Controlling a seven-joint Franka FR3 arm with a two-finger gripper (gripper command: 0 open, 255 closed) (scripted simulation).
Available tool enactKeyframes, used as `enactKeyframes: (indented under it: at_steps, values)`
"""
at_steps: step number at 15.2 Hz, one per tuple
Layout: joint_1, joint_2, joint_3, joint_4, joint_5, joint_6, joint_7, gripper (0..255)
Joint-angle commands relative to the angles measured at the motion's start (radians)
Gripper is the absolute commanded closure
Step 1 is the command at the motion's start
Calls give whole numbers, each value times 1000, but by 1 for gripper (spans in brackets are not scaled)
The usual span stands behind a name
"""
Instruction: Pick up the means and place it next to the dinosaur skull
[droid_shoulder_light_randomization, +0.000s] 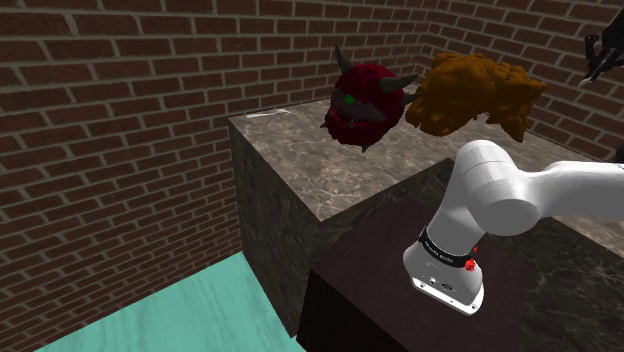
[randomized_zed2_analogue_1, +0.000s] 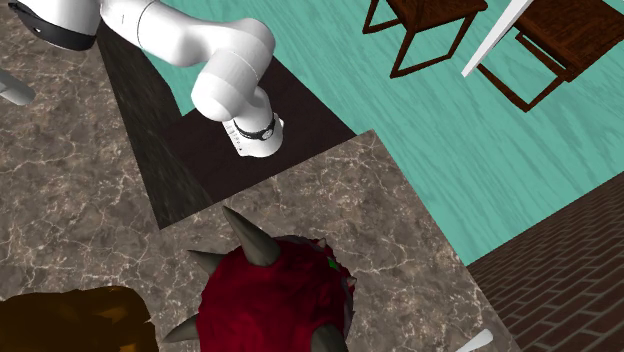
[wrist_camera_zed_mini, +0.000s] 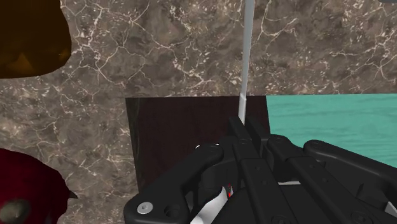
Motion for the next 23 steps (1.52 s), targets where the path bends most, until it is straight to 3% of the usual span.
enactKeyframes:
  at_steps: [1, 23]
  values:
    - [-9, -30, -5, -40, -3, 11, 10, 255]
    - [-109, -311, -95, -383, -89, 97, 56, 255]
